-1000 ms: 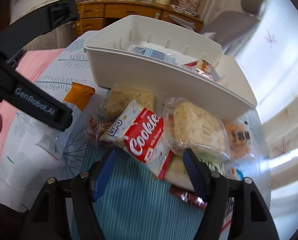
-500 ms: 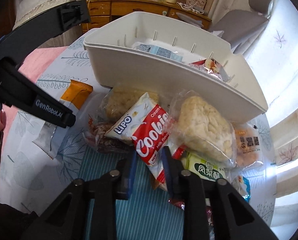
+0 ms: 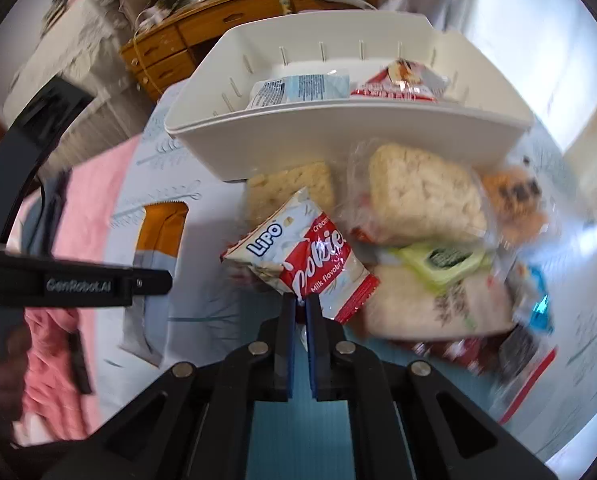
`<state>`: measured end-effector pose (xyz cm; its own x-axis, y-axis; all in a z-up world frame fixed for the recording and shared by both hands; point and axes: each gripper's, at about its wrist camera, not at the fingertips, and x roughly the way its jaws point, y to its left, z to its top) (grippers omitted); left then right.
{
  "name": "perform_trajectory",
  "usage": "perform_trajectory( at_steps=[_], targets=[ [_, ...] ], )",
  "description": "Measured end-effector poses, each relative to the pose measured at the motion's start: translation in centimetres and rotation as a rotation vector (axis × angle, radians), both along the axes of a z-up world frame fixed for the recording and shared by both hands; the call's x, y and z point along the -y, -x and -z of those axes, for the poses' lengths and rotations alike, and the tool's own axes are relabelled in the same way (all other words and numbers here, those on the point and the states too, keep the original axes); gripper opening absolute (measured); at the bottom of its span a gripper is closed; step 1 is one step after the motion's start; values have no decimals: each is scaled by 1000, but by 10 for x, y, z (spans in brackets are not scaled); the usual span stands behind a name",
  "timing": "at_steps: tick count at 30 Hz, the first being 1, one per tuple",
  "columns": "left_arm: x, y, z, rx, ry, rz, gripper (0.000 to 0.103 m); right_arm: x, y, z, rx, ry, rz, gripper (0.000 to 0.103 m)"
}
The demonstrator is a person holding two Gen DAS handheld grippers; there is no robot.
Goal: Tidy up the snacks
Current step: 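Place the orange bar in the tray with left tool while right tool drops Cookie pack in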
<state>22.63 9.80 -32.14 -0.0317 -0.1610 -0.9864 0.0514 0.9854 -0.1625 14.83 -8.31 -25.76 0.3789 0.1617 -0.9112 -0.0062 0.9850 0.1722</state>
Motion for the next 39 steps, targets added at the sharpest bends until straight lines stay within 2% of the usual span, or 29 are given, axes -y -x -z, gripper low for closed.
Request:
perform_trajectory(
  at_steps=[6, 13, 19, 23, 27, 31, 39],
  targets=[
    [-21, 8, -35, 23, 24, -14, 36, -7, 11, -16, -7, -115, 71, 4],
    [-43, 1, -89, 77, 75, -48, 36, -6, 7, -48, 65, -190, 144, 3],
    [-32, -22, -127, 120, 107, -43, 36, 0, -13, -71, 126, -251, 167, 3],
    [-19, -41, -143, 158, 121, -24, 36, 6, -29, -89, 182, -283, 169, 3],
    [-3, -61, -152, 182, 133, -19, 36, 15, -48, -98, 237, -301, 175, 3],
    [15, -82, -154, 202, 156, -25, 37, 22, -62, -105, 301, -277, 161, 3],
    [41, -114, -144, 252, 225, -54, 37, 43, -83, -103, 371, -239, 148, 3]
  ],
)
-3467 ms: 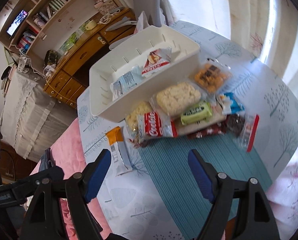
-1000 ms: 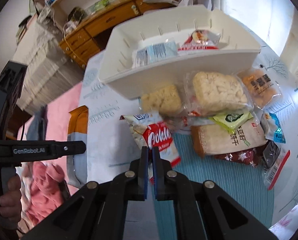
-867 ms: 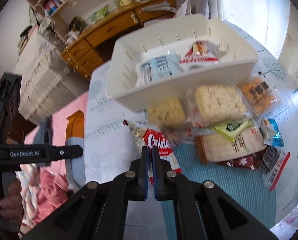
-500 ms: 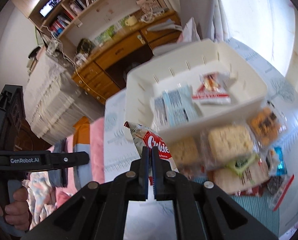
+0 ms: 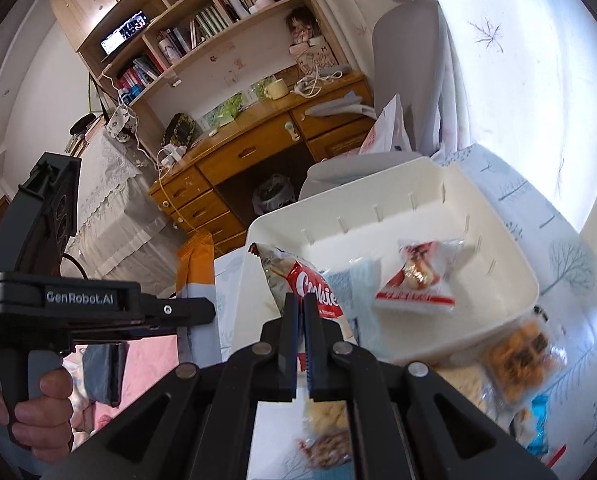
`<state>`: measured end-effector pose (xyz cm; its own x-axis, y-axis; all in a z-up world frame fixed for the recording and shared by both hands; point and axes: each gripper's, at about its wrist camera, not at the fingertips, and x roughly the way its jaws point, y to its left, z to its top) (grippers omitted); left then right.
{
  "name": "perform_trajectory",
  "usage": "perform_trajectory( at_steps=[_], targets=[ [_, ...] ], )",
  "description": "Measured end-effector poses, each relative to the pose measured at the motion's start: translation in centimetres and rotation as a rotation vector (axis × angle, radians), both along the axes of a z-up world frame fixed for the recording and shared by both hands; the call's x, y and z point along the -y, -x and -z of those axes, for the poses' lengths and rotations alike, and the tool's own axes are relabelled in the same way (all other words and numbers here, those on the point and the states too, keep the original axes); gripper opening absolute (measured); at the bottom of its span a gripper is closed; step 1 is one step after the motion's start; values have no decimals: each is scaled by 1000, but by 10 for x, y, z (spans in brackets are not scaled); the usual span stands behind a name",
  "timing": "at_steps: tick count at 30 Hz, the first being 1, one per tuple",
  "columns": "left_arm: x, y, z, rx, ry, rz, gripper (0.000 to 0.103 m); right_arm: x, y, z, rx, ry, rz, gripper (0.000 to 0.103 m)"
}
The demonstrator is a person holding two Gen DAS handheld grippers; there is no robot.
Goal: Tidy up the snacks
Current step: 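Place the orange bar in the tray with left tool while right tool drops Cookie pack in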
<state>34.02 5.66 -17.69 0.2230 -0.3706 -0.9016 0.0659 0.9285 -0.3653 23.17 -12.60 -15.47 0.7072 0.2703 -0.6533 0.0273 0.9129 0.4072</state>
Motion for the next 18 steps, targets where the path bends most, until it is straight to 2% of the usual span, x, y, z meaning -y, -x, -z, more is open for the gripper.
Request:
perform_trajectory(
  at_steps=[2, 3, 4, 5, 6, 8, 12, 18],
  targets=[
    [4, -4, 3, 4, 11, -10, 37, 5, -6, 4, -1, 20, -5, 3],
    [6, -7, 6, 6, 17, -19, 42, 6, -8, 5, -2, 23, -8, 3],
    [8, -9, 10, 2, 23, -30, 60, 9, -10, 7, 0, 24, -11, 5],
    [9, -11, 14, -6, 21, -43, 69, 10, -12, 9, -1, 29, -10, 6],
    [8, -11, 16, -7, 20, -56, 73, 12, -12, 11, 1, 39, -5, 6],
    [7, -11, 19, -4, 30, -78, 73, 15, -11, 13, -2, 43, 2, 6],
    [5, -3, 21, -24, 0, -97, 73, 21, -6, 15, -27, 36, 23, 22],
    [-2, 23, 9, -13, -26, -67, 73, 24, 22, 8, -45, 34, 69, 34]
  ],
)
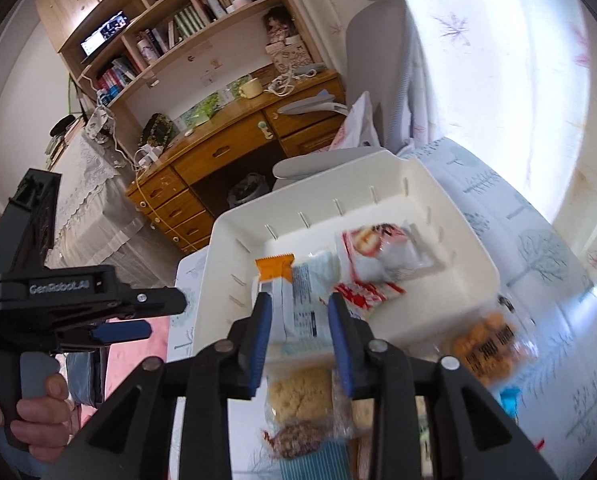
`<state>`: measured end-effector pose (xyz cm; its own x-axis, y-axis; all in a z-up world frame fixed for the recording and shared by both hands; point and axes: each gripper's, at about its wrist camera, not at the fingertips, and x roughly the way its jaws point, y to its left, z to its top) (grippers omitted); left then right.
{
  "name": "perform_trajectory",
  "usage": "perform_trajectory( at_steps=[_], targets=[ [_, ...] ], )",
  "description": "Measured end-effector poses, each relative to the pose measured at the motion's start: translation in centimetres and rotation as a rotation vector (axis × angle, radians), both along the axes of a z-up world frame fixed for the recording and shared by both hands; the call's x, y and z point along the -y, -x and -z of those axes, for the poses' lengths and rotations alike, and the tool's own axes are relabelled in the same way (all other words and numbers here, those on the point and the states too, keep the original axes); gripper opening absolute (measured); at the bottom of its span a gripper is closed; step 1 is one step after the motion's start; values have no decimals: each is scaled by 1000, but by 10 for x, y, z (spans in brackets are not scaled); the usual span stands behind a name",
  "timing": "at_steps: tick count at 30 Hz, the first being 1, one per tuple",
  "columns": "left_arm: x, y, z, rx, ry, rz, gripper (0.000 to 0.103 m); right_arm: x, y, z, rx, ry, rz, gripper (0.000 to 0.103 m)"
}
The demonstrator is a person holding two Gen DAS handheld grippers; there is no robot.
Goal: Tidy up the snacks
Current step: 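Place the orange bar in the tray with left tool while right tool drops Cookie pack in, then withdraw both tools from the tray toward the remaining snacks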
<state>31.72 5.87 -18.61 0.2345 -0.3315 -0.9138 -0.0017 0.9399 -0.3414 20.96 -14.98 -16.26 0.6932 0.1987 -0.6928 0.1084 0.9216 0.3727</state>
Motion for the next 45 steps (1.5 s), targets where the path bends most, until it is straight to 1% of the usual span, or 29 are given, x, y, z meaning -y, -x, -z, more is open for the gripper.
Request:
perform_trajectory(
  at_steps=[3, 7, 12, 15, 19, 23, 27, 29, 30, 31, 32, 35, 37, 42, 45],
  targets=[
    [-7, 20, -13, 29, 17, 28, 73, -2, 21, -5, -9, -5, 27, 39],
    [-14, 50, -27, 63, 34, 71, 73, -10, 56, -9, -13, 8, 71, 43],
    [-19, 88, -34, 87, 21, 149, 73, -24, 101, -12, -13, 4, 125, 48],
    [-20, 108, -34, 94, 17, 201, 73, -30, 124, -11, -18, 16, 153, 52],
    [-19, 130, -29, 86, 13, 251, 73, -32, 152, -3, -44, 34, 188, 54],
    [-15, 147, -24, 78, 12, 273, 73, -27, 172, 6, -76, 64, 200, 54],
    [-8, 154, -20, 59, 7, 273, 74, -17, 183, 15, -104, 109, 189, 55],
    [-3, 155, -19, 53, -2, 267, 75, -10, 186, 20, -124, 135, 177, 58],
    [1, 156, -19, 51, -8, 264, 77, -7, 188, 23, -135, 151, 170, 61],
    [4, 155, -19, 51, -13, 264, 80, -3, 188, 25, -144, 169, 160, 62],
    [9, 156, -19, 54, -21, 263, 82, 1, 189, 27, -149, 189, 145, 64],
    [25, 156, -18, 60, -60, 268, 82, 10, 188, 33, -159, 254, 98, 69],
    [39, 155, -16, 61, -96, 271, 83, 17, 187, 37, -166, 299, 50, 71],
    [75, 156, -16, 119, -195, 293, 84, 35, 182, 50, -180, 386, -99, 77],
    [97, 155, -13, 151, -243, 315, 84, 44, 178, 60, -188, 426, -179, 78]
  ],
)
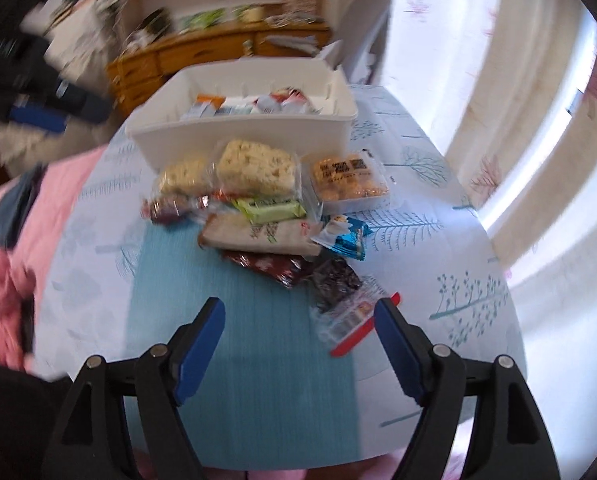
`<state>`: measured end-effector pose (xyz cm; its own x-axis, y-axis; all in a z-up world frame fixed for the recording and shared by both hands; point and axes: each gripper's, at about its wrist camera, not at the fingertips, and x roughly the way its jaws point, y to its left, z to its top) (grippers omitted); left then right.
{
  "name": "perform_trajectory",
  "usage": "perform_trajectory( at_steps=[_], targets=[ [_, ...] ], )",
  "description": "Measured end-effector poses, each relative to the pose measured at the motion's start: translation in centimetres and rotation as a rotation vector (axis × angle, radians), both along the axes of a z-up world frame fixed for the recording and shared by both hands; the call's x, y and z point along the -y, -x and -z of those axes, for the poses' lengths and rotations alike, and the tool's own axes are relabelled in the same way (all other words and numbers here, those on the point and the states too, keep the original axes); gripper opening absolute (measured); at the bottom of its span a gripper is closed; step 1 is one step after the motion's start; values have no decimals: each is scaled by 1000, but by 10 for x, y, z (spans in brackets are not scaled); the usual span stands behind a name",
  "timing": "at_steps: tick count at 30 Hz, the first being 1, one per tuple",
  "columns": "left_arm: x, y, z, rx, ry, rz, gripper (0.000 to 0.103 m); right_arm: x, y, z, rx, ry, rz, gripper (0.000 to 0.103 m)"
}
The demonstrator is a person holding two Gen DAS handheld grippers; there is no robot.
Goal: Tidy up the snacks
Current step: 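Withdraw both tools from the tray toward the remaining snacks, then grasp the cracker pack with left tool while right tool grasps red-striped candy pack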
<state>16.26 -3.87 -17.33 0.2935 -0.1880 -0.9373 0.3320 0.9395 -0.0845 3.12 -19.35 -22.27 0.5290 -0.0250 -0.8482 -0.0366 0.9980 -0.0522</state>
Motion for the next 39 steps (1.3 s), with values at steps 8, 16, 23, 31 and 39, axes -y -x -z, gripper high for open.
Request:
perform_trajectory(
  at_steps=[8, 16, 23, 31, 39],
  targets=[
    [54, -6, 21, 113, -85, 93, 84, 21, -15, 27, -55, 34, -213, 78],
    [102, -11, 54, 262, -239, 231, 84, 47, -27, 56, -100, 25, -347, 78],
    [136, -27, 90, 290, -371, 356, 84, 58, -30, 74, -115, 12, -422, 78],
    [153, -52, 122, 210, -420, 395, 84, 58, -40, 81, -104, -5, -499, 78],
    [163, -70, 139, 159, -438, 405, 89, 47, -55, 88, -119, -30, -550, 78]
  ],
)
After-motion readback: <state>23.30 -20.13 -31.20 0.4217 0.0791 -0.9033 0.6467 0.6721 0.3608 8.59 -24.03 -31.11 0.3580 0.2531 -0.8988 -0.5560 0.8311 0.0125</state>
